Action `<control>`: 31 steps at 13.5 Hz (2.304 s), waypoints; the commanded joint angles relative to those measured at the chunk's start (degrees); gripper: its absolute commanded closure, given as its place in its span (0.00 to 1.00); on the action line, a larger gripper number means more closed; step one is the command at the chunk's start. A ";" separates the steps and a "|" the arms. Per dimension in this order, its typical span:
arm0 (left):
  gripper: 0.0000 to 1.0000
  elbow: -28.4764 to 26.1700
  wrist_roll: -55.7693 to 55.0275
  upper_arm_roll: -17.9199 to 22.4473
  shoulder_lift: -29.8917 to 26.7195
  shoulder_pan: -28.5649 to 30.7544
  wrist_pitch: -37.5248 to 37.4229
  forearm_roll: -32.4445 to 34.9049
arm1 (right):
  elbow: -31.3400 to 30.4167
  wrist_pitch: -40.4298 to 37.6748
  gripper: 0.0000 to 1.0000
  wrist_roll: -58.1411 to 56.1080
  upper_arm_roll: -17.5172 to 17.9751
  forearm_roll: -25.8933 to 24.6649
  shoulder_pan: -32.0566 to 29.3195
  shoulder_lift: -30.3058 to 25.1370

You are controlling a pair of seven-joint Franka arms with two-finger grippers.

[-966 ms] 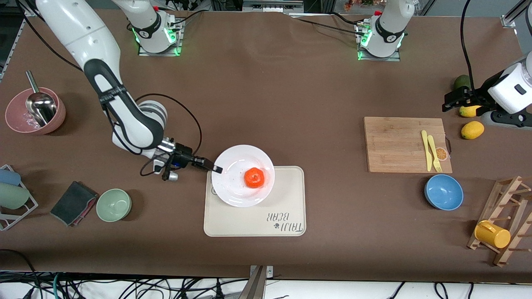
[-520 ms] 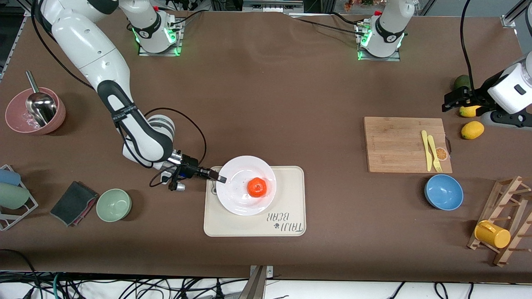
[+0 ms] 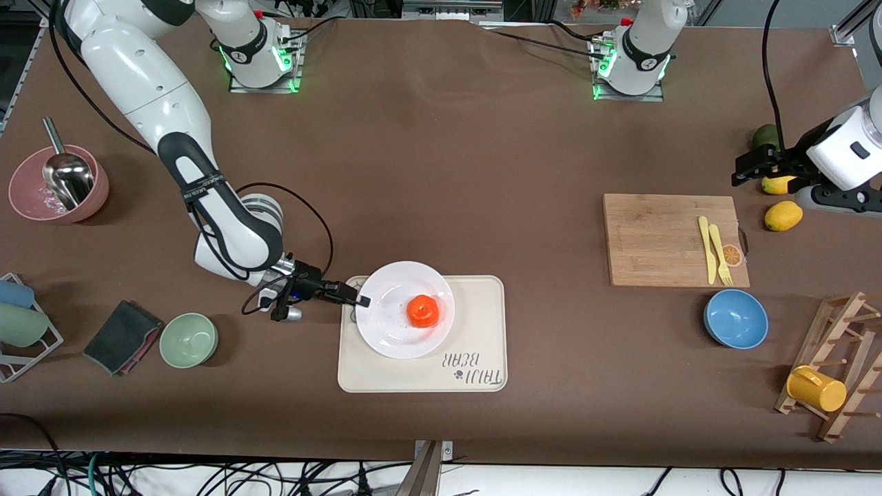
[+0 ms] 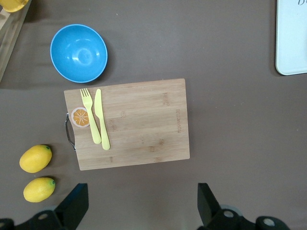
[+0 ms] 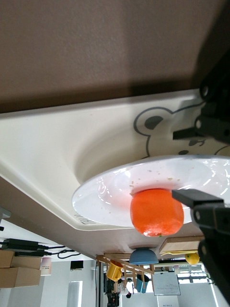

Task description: Place orange and plate with both arms

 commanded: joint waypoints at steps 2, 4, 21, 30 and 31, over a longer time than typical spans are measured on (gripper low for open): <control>0.00 1.80 1.10 0.18 0.89 -0.34 -1.48 -0.19 | 0.30 -3.48 0.00 1.05 -0.61 -3.16 -0.73 -3.85; 0.00 1.89 1.10 0.18 0.89 -0.34 -1.48 -0.19 | -2.14 -12.16 0.00 1.58 -3.76 -7.36 -1.87 -9.37; 0.00 1.89 1.10 0.09 1.15 -0.51 -1.48 -0.19 | -4.10 -56.15 0.00 35.23 -18.46 -70.22 -0.65 -51.41; 0.00 1.89 1.10 0.09 1.15 -0.51 -1.48 -0.19 | 2.50 -62.12 0.00 38.75 -18.99 -72.34 -0.74 -51.41; 0.00 1.89 1.10 0.09 1.15 -0.51 -1.48 -0.19 | 2.50 -62.30 0.00 38.85 -18.99 -72.34 -0.74 -51.41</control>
